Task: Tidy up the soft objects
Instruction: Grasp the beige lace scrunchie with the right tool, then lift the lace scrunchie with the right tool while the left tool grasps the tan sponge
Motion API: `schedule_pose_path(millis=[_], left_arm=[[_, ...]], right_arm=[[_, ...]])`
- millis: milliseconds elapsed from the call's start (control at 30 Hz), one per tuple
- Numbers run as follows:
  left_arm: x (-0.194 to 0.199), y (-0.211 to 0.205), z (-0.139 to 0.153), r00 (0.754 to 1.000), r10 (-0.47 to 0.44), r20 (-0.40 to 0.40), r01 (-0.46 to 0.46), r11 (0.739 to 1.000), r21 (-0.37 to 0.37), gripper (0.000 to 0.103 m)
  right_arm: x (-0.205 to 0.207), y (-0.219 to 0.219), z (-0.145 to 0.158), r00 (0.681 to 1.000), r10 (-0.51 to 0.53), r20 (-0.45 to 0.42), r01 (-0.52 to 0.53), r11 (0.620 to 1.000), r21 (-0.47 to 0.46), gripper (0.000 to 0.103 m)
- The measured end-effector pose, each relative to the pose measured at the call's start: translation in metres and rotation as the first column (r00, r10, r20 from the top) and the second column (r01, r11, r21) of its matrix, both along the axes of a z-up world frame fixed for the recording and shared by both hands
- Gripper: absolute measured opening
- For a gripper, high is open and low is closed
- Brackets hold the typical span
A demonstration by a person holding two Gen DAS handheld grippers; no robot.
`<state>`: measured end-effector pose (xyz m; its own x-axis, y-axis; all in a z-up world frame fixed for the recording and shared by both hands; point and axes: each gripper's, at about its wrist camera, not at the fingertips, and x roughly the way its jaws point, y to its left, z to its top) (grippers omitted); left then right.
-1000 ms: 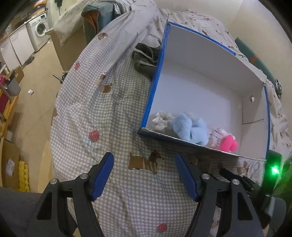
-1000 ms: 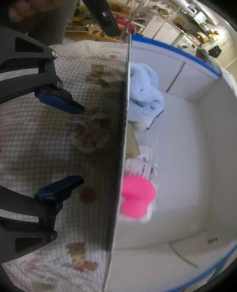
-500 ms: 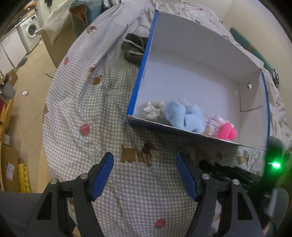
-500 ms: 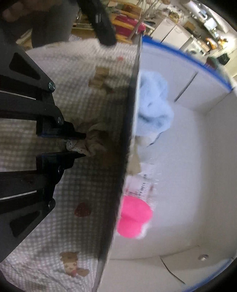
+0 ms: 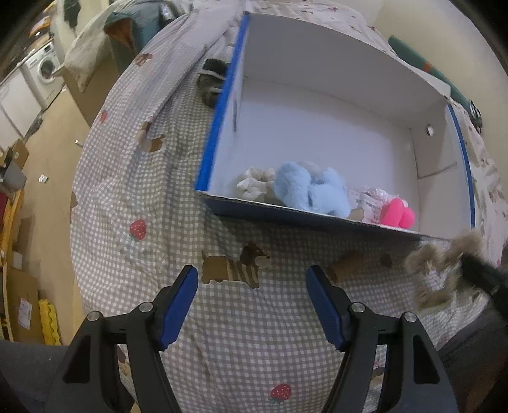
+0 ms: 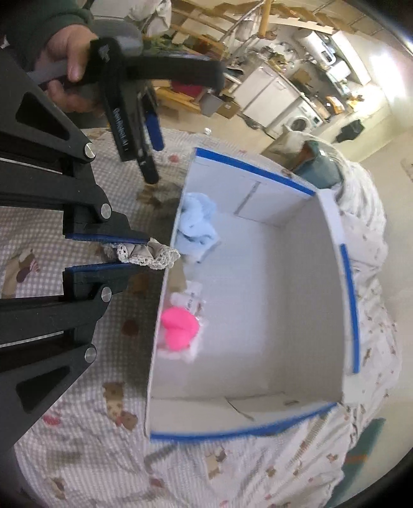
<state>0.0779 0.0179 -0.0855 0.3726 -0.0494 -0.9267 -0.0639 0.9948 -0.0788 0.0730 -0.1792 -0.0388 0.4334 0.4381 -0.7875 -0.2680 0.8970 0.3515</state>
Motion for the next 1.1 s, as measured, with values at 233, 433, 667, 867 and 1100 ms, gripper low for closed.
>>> schedule_pose_path(millis=[233, 433, 667, 867, 1100], left_arm=[[0.005, -0.050, -0.019, 0.980, -0.196, -0.033, 0.194, 0.980, -0.035, 0.068], [0.023, -0.095, -0.054, 0.936, -0.348, -0.045, 0.347, 0.937, -0.036, 0.043], [0.039, -0.110, -0.079, 0.917, -0.391, -0.073, 0.391, 0.920, -0.010, 0.038], [0.044, -0.113, -0.086, 0.917, -0.392, -0.076, 0.396, 0.917, 0.045, 0.012], [0.041, -0.104, -0.085, 0.938, -0.337, -0.081, 0.344, 0.935, 0.090, 0.004]], right_arm=[[-0.006, -0.032, -0.004, 0.992, -0.115, 0.048, 0.113, 0.993, 0.026, 0.013], [0.000, -0.053, -0.007, 0.979, -0.204, 0.030, 0.199, 0.973, 0.116, 0.013], [0.006, -0.059, -0.010, 0.977, -0.213, 0.010, 0.209, 0.966, 0.155, 0.013], [0.008, -0.057, -0.012, 0.978, -0.208, -0.002, 0.206, 0.968, 0.141, 0.013], [0.010, -0.056, -0.015, 0.977, -0.213, -0.015, 0.213, 0.967, 0.138, 0.013]])
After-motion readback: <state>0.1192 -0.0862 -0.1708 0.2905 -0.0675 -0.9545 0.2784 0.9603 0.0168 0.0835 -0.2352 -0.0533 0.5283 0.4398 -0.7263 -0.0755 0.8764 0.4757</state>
